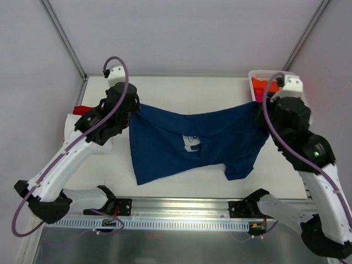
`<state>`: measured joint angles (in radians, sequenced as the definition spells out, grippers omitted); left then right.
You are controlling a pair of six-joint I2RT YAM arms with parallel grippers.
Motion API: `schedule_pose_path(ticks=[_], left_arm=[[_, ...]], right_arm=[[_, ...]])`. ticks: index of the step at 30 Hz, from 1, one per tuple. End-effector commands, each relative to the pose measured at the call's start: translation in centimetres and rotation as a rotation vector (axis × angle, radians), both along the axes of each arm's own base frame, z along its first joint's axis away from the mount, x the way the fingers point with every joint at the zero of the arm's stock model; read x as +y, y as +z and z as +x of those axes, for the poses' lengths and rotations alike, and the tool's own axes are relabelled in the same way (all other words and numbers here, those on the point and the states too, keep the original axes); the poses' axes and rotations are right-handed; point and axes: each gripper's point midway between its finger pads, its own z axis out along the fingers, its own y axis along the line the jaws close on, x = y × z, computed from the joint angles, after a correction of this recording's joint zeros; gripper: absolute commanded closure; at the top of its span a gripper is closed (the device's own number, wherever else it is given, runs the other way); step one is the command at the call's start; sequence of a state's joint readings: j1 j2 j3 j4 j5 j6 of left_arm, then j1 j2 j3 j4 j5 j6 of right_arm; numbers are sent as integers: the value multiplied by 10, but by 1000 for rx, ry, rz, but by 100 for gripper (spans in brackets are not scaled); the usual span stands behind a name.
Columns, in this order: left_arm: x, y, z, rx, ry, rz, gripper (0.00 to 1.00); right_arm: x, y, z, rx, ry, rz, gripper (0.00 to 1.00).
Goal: Fold and stack the t-shirts
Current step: Flatten the tshirt out
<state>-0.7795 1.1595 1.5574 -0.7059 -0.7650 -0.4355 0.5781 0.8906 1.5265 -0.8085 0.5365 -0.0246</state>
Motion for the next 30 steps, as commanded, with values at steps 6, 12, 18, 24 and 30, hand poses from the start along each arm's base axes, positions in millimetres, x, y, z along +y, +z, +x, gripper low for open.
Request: schedule_pose_path(ticks=[6, 12, 18, 24, 30], left_arm=[[22, -131, 71, 203, 216, 69, 100], [34, -175, 106, 259, 343, 94, 100], [21, -180, 131, 264, 314, 126, 100], [16, -191, 129, 289, 291, 106, 100], [16, -200, 121, 313, 278, 103, 100]], right_arm=[[23, -116, 116, 189, -59, 99, 75], [10, -144, 168, 225, -109, 53, 35], [42, -114, 153, 217, 100, 105, 34], [44, -175, 98, 379, 105, 164, 36], [58, -228, 61, 490, 131, 208, 38]])
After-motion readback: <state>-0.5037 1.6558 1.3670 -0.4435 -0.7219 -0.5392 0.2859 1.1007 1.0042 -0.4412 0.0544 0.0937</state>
